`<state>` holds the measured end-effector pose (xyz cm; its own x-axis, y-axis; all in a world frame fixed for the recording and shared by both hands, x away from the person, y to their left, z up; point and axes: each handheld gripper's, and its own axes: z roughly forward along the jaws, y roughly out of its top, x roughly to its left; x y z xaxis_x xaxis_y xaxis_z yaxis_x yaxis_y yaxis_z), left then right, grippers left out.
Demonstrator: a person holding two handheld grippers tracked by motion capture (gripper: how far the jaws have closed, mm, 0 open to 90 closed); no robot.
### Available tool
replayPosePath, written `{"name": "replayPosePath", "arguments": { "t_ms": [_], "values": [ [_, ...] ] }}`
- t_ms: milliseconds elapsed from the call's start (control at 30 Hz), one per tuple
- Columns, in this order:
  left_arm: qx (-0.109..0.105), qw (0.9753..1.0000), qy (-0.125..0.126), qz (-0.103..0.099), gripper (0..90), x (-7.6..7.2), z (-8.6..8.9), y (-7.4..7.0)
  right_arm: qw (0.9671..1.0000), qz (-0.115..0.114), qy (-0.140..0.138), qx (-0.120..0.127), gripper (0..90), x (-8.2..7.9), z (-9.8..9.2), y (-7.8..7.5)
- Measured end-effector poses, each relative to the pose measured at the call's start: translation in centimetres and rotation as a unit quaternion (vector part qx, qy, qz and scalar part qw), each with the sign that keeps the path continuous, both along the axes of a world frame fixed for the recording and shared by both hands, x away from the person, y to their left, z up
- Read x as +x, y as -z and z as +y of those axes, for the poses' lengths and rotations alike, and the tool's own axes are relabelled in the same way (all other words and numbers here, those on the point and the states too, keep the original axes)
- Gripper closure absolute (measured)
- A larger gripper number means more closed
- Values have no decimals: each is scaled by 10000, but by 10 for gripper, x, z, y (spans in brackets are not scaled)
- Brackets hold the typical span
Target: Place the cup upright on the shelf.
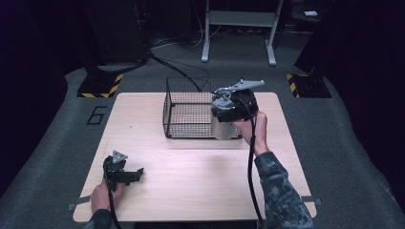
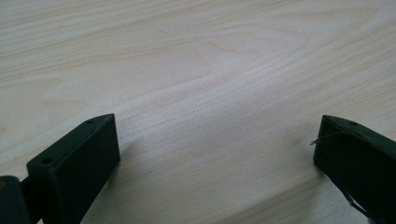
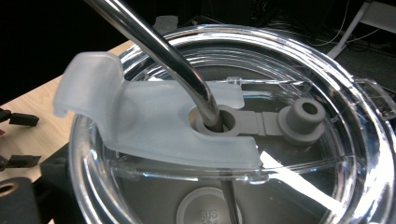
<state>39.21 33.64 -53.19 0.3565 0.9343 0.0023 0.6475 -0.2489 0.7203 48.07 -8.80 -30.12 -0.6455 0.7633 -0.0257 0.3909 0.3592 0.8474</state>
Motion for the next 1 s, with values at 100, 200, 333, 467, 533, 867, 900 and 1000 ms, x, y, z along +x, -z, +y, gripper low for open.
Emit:
{"name": "replayPosePath", "arguments": {
  "t_ms": [100,200,333,467,533,867,900,1000],
  "values": [
    [1,10000,-2,-2,2,0,0,0,10000,57,40,-27,38,3,2,-2],
    [1,10000,1,1,2,0,0,0,10000,13,39,-11,38,8,3,-4],
    [-1,10000,0,0,2,0,0,0,9999,66,97,0,38,13,5,-7],
    [1,10000,1,1,3,0,0,0,9999,63,127,-24,38,19,7,-9],
    [0,10000,1,1,3,0,0,0,9999,42,144,-19,38,22,8,-10],
    [0,10000,-1,0,2,0,0,0,9998,47,210,-25,38,41,11,-12],
    [1,10000,0,0,2,0,0,0,9998,31,199,-52,38,42,12,-12],
    [0,10000,0,1,2,0,0,0,9997,49,217,-68,38,47,12,-12]
  ]
}}
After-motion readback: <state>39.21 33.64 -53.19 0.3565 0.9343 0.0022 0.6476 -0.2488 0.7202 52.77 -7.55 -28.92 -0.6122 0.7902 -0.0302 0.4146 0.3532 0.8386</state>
